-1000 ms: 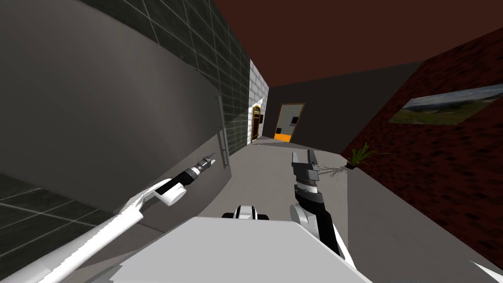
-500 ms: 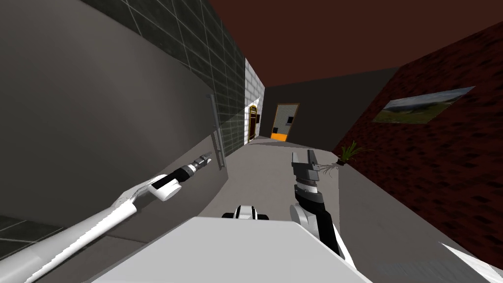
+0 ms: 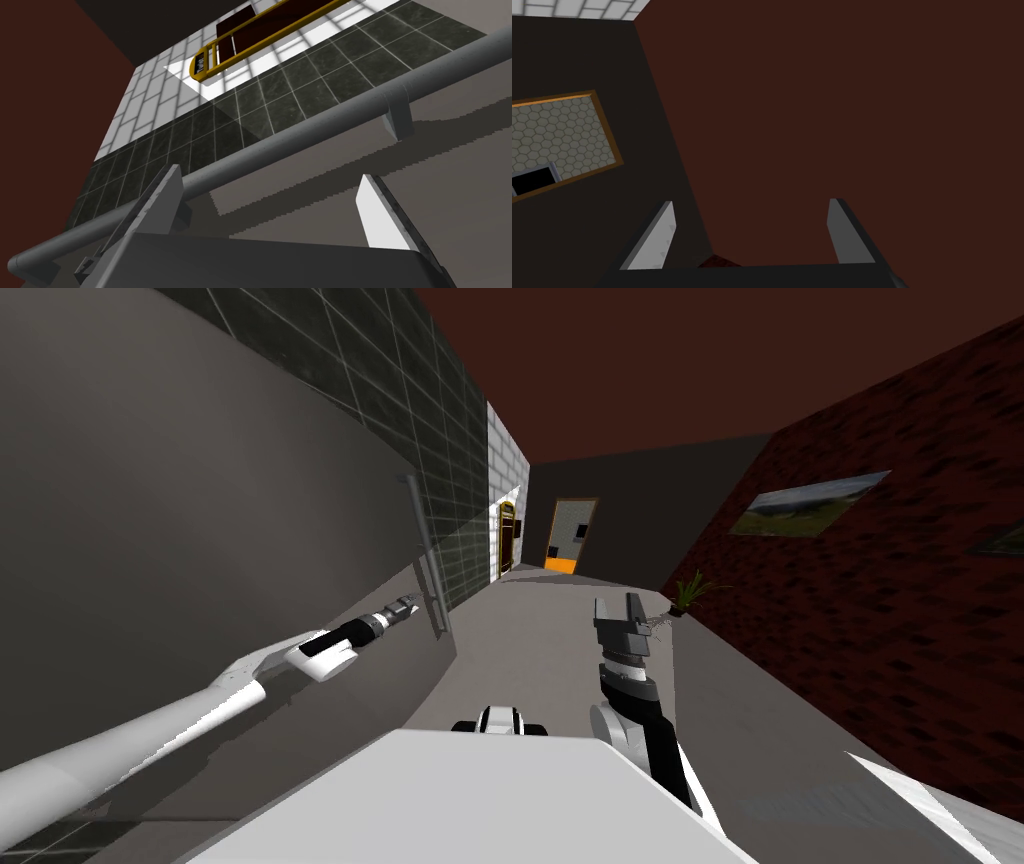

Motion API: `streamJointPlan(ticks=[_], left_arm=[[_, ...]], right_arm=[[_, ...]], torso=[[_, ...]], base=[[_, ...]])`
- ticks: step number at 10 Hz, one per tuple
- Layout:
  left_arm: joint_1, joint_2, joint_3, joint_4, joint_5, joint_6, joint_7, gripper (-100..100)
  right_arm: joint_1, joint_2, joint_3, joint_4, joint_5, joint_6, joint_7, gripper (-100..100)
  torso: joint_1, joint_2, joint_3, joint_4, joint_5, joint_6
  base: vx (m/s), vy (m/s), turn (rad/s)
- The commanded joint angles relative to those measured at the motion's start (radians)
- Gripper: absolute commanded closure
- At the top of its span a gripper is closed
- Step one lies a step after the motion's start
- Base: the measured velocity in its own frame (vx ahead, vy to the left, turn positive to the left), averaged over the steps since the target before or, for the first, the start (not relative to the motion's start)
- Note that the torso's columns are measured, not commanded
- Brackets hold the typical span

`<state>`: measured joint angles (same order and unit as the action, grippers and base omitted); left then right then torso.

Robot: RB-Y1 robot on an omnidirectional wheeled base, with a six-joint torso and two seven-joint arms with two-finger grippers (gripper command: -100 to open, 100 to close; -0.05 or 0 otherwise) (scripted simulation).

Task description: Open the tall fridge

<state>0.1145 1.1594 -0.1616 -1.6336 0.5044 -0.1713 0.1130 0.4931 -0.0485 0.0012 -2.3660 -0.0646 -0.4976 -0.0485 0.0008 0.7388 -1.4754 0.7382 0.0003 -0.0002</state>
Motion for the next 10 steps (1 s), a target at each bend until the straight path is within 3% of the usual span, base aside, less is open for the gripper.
streamJointPlan(ticks=[1,3,4,5,6,7,8,10], left_arm=[[-0.011,0.056,0.009,0.033,0.014,0.013,0.015,-100],[-0.043,0.124,0.015,0.097,0.030,0.034,0.035,-100],[-0.043,0.133,0.015,0.097,0.030,0.034,0.035,-100],[-0.059,0.168,0.018,0.128,0.037,0.044,0.044,-100],[-0.059,0.168,0.018,0.128,0.037,0.044,0.044,-100],[-0.074,0.203,0.022,0.157,0.044,0.053,0.054,-100],[-0.074,0.203,0.022,0.157,0.044,0.053,0.054,-100],[-0.102,0.267,0.028,0.212,0.055,0.071,0.071,-100]], right_arm=[[0.000,0.000,0.000,0.000,0.000,0.000,0.000,0],[0.000,0.000,0.000,0.000,0.000,0.000,0.000,0],[0.000,0.000,0.000,0.000,0.000,0.000,0.000,0],[0.000,0.000,0.000,0.000,0.000,0.000,0.000,0],[0.000,0.000,0.000,0.000,0.000,0.000,0.000,0],[0.000,0.000,0.000,0.000,0.000,0.000,0.000,0],[0.000,0.000,0.000,0.000,0.000,0.000,0.000,0],[0.000,0.000,0.000,0.000,0.000,0.000,0.000,0]], torso=[[-0.001,0.000,0.000,0.000,0.000,0.000],[-0.001,-0.001,-0.001,0.000,0.000,0.001],[-0.002,-0.002,-0.001,-0.001,-0.001,0.001],[-0.001,-0.001,-0.001,0.000,0.000,0.000],[0.000,0.000,0.000,0.000,0.000,0.000],[0.000,0.000,0.000,0.000,0.000,0.000],[-0.001,-0.001,-0.001,0.000,0.000,0.000],[-0.001,-0.001,-0.001,0.000,0.000,0.000]], base=[[0.031,-0.024,-0.059],[0.040,-0.038,-0.137],[0.043,-0.037,-0.072],[0.038,-0.026,-0.097],[0.028,-0.021,-0.050],[0.038,-0.030,-0.090],[0.030,-0.023,-0.057],[0.041,-0.021,-0.119]])
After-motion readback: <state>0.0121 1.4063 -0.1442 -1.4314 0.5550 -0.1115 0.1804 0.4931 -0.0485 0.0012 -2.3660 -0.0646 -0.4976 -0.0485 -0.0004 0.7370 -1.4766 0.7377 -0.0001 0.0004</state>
